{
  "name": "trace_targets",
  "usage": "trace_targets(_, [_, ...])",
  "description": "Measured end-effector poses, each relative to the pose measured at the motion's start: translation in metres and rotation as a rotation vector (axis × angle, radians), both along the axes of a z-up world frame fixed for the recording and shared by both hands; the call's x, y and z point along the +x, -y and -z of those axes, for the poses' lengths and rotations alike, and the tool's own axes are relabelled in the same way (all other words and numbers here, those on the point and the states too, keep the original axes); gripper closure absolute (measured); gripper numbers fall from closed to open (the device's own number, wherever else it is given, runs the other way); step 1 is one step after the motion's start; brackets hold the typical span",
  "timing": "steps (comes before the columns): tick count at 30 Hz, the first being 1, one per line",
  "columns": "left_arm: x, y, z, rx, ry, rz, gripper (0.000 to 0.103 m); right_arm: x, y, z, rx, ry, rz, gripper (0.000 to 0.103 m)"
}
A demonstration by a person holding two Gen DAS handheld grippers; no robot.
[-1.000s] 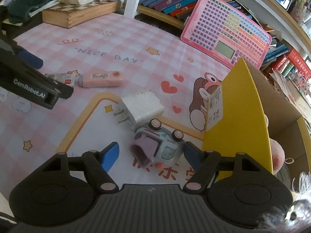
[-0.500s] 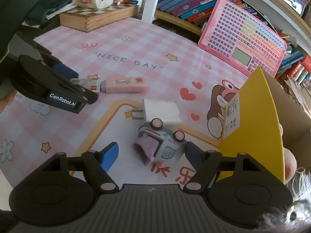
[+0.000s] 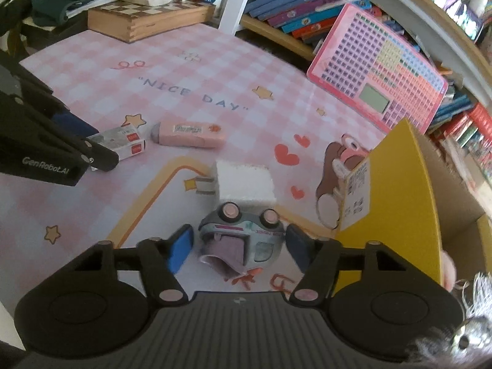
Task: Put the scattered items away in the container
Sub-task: 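Grasp the white card packet with the left tool while the right tool grasps the grey toy car, then lift and carry the card packet and toy car over the yellow box with both tools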
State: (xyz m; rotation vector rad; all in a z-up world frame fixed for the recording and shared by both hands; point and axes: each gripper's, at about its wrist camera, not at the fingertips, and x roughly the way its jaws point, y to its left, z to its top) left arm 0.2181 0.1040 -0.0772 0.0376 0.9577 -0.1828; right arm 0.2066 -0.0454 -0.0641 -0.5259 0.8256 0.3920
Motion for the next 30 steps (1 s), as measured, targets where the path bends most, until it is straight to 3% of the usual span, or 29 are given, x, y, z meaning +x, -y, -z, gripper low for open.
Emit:
trace_targets(3, [0.001,0.002,0.0,0.015,-0.002,0.011,0.072,0.002,-0.001,0.003,-0.006,-0.012,0.011,0.042])
trace_targets(13, [0.011,0.008,0.002,0.063,0.015,0.059,0.072,-0.006,0.0,-0.001,0.064,-0.055,-0.037,0.043])
trace_targets(24, [-0.01,-0.02,-0.028,-0.199,0.058,-0.082,0.075,-0.013,0.019,-0.023,0.21,-0.095,0.026,0.043])
trace_targets(30, [-0.032,-0.046,-0.036,-0.418,0.036,-0.202,0.075,-0.029,0.023,-0.036,0.245,-0.076,0.035,0.043])
